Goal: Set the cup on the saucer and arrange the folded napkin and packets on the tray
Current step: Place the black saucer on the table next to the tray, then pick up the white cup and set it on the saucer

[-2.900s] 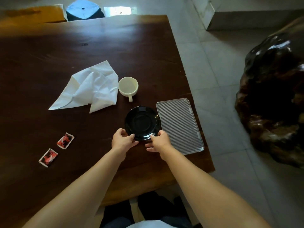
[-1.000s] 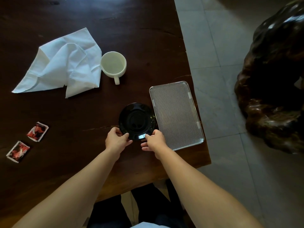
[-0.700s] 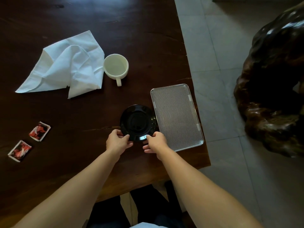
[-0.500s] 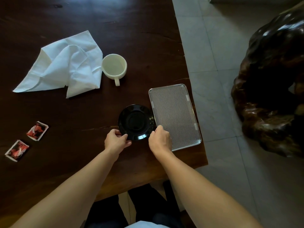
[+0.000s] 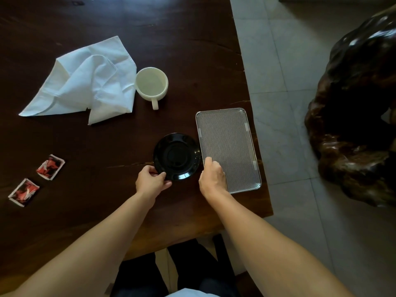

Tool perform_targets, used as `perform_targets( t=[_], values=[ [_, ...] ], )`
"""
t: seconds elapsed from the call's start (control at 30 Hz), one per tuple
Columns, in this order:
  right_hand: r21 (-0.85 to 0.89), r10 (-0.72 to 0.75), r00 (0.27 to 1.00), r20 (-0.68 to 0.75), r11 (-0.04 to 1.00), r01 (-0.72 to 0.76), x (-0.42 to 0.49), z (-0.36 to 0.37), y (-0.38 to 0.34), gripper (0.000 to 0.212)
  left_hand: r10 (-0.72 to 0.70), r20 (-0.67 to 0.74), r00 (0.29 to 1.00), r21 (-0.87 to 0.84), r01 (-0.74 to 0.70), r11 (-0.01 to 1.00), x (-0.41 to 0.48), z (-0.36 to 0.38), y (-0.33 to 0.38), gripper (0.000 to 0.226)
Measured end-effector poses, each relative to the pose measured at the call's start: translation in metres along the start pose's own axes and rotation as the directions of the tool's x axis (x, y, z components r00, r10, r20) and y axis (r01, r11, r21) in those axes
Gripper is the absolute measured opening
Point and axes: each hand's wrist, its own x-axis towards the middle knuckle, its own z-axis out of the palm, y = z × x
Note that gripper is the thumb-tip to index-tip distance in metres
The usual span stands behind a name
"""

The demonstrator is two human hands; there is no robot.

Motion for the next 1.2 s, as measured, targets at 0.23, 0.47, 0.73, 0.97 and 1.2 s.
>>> perform_targets(
  t=[0.23,0.47,0.73,0.97,1.2],
  values=[
    [0.029,-0.001,1.000,0.004,1.000,0.001,0.003,0.001,-0.007,0.012,0.032,0.010,0.999,0.064,-0.032,0.997,0.006,-0.009,0.011,0.018],
    [0.037,0.004,1.000,-0.006,0.999,-0.003,0.001,-0.004,-0.010,0.003,-0.025,0.079,0.997,0.063,0.020,0.998,0.007,-0.014,0.012,0.027],
    [0.056,-0.159,0.986,-0.049,0.985,0.162,-0.010,-0.026,-0.048,0.008,0.072,0.084,0.994,0.266,-0.092,0.960,-0.012,-0.041,0.044,0.034],
    [0.068,-0.321,0.947,0.023,0.945,0.319,-0.023,-0.054,-0.129,0.010,0.250,0.002,0.968,0.409,-0.229,0.883,-0.042,-0.110,0.088,0.016],
    [0.023,-0.470,0.879,0.082,0.882,0.470,-0.035,-0.080,-0.194,0.011,0.381,-0.088,0.920,0.454,-0.303,0.838,-0.063,-0.181,0.117,0.004]
  ],
)
